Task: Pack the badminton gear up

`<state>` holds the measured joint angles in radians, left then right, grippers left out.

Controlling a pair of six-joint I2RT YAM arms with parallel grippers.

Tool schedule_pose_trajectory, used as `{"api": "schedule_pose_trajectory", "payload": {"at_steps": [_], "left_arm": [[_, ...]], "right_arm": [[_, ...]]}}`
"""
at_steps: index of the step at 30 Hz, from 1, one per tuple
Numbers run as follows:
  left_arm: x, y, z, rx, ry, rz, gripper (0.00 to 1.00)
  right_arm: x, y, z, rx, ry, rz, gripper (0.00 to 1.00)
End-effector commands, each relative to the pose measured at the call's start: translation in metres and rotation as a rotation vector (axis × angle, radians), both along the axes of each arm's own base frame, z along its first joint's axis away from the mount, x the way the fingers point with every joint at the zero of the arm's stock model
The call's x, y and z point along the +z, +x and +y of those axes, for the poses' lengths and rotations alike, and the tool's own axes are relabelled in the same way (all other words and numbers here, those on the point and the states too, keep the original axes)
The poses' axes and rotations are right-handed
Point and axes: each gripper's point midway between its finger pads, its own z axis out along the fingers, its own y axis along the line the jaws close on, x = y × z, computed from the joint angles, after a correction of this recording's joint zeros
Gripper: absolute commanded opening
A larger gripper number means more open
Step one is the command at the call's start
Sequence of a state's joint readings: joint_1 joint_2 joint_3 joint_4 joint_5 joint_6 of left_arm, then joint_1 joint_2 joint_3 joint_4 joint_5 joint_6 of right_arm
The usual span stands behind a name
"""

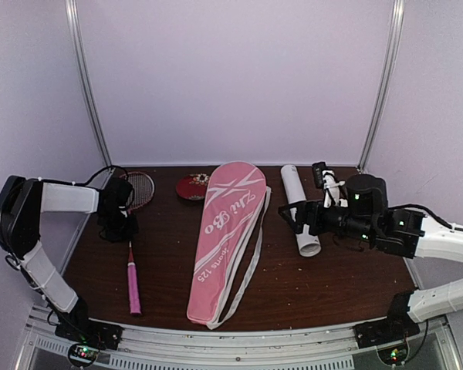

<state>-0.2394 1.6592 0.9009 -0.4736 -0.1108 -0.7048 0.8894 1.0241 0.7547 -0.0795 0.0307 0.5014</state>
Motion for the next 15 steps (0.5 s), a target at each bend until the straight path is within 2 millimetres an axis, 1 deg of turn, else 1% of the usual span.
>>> {"api": "schedule_pose_trajectory", "payload": {"at_steps": [1, 3, 6, 8, 9, 12, 15], "left_arm": [[0.053, 0.013, -0.004, -0.049, 0.021, -0.122, 0.00], [0.081, 0.017, -0.009, -0.087, 0.046, -0.190, 0.00], [0.125, 0.018, -0.023, -0.156, 0.065, -0.302, 0.00], [0.151, 0.016, -0.040, -0.213, 0.050, -0.375, 0.00], [0.161, 0.013, -0.047, -0.234, 0.048, -0.405, 0.00], [0.193, 0.001, -0.080, -0.305, -0.015, -0.515, 0.00], [0.219, -0.015, -0.128, -0.415, -0.127, -0.631, 0.00]], "right_arm": [[-0.003, -0.009, 0.012, 0.086, 0.033, 0.006, 0.90], [-0.004, -0.009, 0.012, 0.091, 0.033, 0.010, 0.90], [-0.001, -0.013, 0.018, 0.135, 0.053, 0.000, 0.90], [-0.003, -0.012, 0.021, 0.138, 0.048, 0.008, 0.89], [-0.003, -0.010, 0.022, 0.135, 0.046, 0.017, 0.87], [-0.003, -0.004, 0.028, 0.119, 0.052, 0.057, 0.79], [0.006, 0.001, 0.038, 0.113, 0.130, 0.082, 0.73]]}}
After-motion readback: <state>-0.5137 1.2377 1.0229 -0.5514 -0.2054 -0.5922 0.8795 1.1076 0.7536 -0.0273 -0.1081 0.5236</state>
